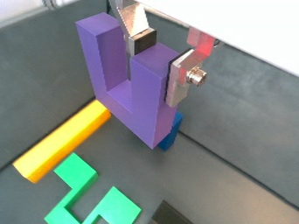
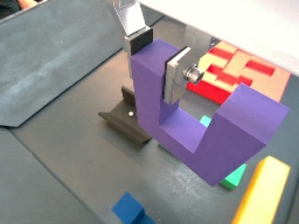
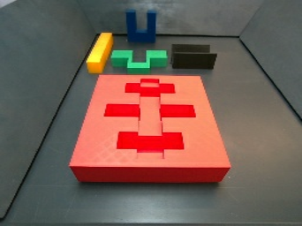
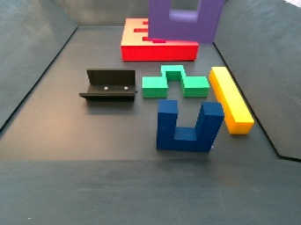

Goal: Pick up the purple object. Move up. Move to above the board. Insert the purple object.
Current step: Move to above the board.

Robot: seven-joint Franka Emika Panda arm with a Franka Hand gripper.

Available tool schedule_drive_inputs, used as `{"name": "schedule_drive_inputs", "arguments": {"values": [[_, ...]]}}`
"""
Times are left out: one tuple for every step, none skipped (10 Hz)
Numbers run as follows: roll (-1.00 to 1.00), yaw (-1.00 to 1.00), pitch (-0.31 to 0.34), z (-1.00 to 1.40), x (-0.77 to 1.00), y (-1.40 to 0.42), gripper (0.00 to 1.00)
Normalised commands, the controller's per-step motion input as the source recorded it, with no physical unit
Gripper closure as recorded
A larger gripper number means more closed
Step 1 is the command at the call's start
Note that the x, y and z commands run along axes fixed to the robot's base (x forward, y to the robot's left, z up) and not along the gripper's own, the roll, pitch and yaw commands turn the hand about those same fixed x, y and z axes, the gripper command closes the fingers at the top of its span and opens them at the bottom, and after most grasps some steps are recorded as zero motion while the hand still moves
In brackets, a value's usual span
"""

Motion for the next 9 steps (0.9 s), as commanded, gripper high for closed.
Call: {"name": "schedule_drive_inputs", "arguments": {"values": [[0.01, 0.0, 0.069, 0.32, 0.03, 0.0, 1.0], [0.01, 0.0, 0.053, 0.2, 0.02, 0.0, 1.0], [0.0, 0.39, 0.329, 0.17, -0.13, -1.4, 1.0], [0.04, 0.36, 0.298, 0.16, -0.13, -1.4, 1.0], [0.07, 0.26, 0.198, 0.16, -0.13, -1.4, 1.0], [0.01, 0.12, 0.09, 0.16, -0.13, -1.4, 1.0], [0.01, 0.09, 0.063, 0.16, -0.13, -1.4, 1.0], [0.01, 0.04, 0.026, 0.17, -0.13, -1.4, 1.0], [0.0, 0.03, 0.022, 0.17, -0.14, -1.4, 1.0]]}}
